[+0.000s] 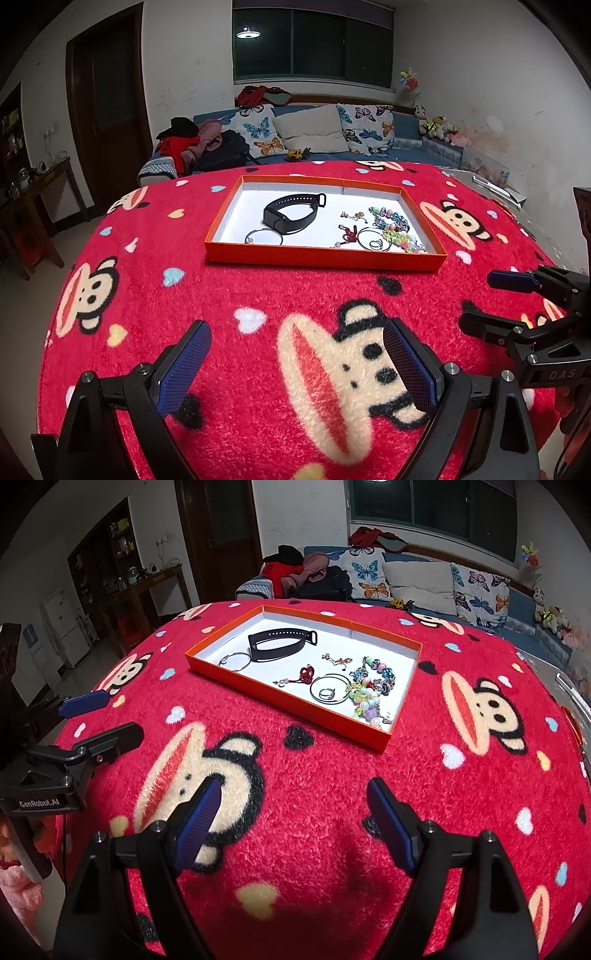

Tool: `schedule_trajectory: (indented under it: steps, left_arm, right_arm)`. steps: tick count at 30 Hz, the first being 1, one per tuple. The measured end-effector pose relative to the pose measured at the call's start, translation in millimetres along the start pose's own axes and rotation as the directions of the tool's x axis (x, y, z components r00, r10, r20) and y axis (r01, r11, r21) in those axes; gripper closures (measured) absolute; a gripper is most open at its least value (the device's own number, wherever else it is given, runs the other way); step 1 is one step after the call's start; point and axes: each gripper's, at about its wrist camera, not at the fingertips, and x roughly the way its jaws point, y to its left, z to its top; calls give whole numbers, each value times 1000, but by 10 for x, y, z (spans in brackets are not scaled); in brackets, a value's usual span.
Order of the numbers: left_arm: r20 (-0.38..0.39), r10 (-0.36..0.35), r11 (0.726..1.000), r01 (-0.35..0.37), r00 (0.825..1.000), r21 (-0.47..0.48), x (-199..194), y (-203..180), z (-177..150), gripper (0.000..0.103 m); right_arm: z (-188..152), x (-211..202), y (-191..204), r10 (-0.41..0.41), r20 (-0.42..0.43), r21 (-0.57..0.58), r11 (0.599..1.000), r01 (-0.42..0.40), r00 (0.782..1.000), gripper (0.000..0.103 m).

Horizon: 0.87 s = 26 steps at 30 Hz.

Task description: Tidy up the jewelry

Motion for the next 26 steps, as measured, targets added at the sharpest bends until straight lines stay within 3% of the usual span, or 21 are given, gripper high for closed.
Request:
schedule_trajectory:
  steps: [26]
  left_arm:
    - [8,-7,1000,7,1000,-2,27,-14,-20,2]
  right_arm:
    - [-25,15,-25,8,-3,11,1000,-8,1000,21]
